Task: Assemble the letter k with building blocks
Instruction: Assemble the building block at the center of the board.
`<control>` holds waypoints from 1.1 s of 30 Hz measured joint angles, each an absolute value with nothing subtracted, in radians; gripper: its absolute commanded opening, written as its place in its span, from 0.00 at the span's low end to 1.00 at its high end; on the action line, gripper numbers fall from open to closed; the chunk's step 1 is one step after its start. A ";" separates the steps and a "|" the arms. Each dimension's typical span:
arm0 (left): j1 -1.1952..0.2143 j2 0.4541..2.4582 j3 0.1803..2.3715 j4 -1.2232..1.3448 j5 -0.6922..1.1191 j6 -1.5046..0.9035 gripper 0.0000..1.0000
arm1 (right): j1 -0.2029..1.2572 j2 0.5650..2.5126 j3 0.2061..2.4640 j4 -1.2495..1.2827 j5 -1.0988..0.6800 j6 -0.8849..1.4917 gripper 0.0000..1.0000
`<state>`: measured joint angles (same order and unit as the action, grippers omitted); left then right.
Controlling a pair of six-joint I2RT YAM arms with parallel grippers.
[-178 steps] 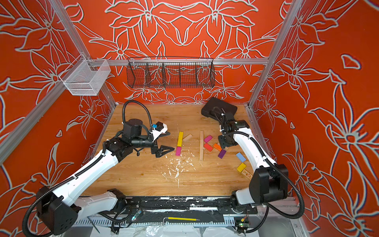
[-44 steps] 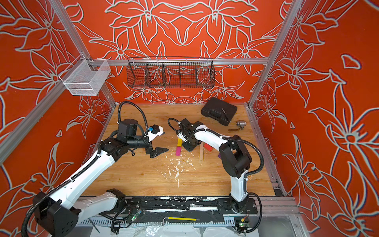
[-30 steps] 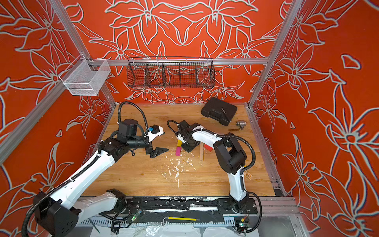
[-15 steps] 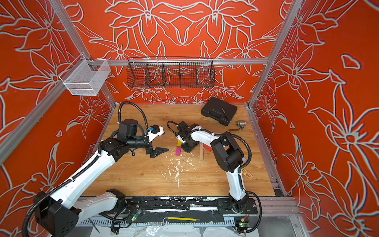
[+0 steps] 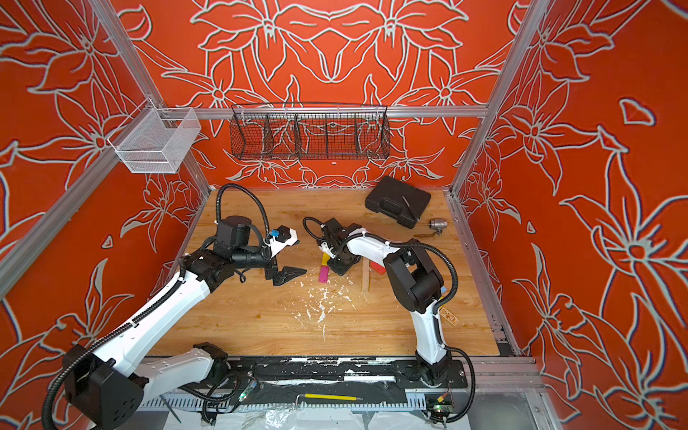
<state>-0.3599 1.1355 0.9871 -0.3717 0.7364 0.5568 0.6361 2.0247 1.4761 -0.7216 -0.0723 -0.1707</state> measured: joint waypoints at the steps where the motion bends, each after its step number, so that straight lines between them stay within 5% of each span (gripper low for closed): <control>1: -0.360 1.135 0.987 -0.372 0.736 0.557 0.97 | 0.633 2.025 1.473 -0.717 -0.077 -0.170 0.37; 33: -0.360 1.144 0.987 -0.372 0.739 0.553 0.97 | 0.609 2.025 1.456 -0.691 -0.147 -0.149 0.26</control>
